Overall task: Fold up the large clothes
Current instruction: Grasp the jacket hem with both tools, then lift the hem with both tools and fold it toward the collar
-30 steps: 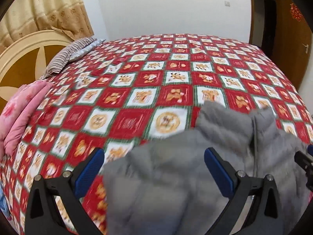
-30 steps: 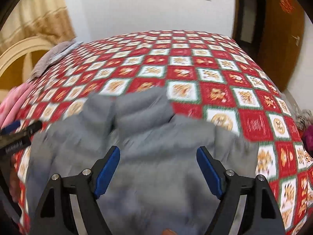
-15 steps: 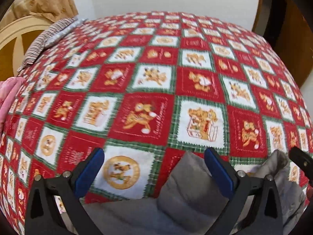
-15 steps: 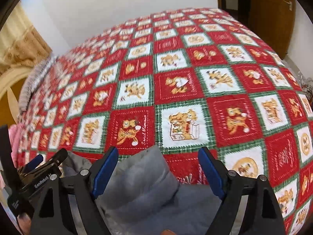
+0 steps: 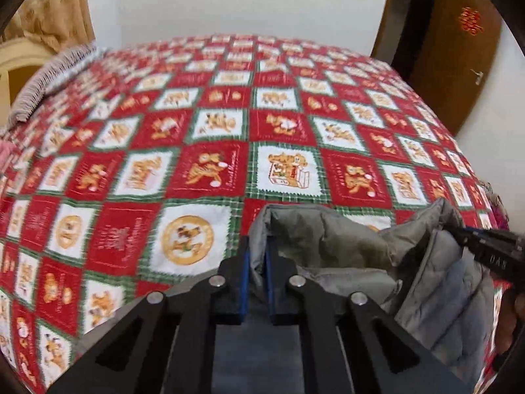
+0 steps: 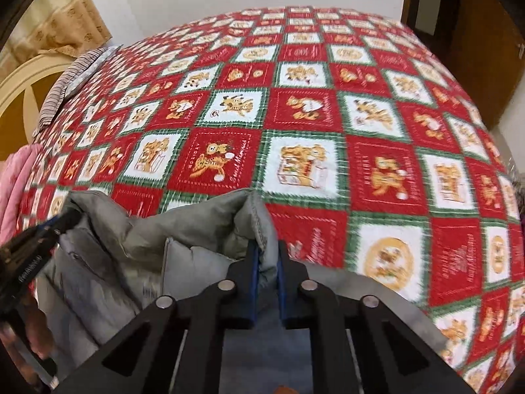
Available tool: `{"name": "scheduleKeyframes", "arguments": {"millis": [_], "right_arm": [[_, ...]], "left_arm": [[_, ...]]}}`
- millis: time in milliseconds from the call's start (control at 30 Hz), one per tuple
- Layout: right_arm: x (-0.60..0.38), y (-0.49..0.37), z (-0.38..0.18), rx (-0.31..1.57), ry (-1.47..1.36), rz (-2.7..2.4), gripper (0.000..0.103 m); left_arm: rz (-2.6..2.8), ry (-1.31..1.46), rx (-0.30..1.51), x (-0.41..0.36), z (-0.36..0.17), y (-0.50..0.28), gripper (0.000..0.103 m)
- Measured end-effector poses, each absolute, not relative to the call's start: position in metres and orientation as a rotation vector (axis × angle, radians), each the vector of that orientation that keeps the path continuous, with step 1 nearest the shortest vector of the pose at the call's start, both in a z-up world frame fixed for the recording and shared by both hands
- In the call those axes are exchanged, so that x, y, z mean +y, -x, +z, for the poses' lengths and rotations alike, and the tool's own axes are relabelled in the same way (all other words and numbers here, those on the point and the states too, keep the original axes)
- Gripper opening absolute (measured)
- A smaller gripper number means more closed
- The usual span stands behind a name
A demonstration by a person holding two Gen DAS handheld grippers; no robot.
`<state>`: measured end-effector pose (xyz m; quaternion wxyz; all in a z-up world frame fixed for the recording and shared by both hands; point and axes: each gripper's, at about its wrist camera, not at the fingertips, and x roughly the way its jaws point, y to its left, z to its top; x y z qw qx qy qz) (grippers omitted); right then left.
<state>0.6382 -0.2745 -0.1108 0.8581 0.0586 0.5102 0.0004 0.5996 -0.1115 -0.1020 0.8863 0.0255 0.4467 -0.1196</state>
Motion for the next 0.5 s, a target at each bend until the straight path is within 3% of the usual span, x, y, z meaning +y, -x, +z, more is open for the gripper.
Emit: {"name": "scheduleKeyframes", "arguments": {"millis": [233, 500], "right_arm": [[-0.278, -0.589, -0.097, 1.001, -0.031, -0.010, 0.003], [-0.276, -0.543, -0.128, 0.972, -0.010, -0.008, 0.002]], "left_arm": [[-0.255, -0.094, 0.851, -0.089, -0.106, -0.552, 0.006], [-0.221, -0.129, 0.884, -0.085, -0.143, -0.524, 0.005]]}}
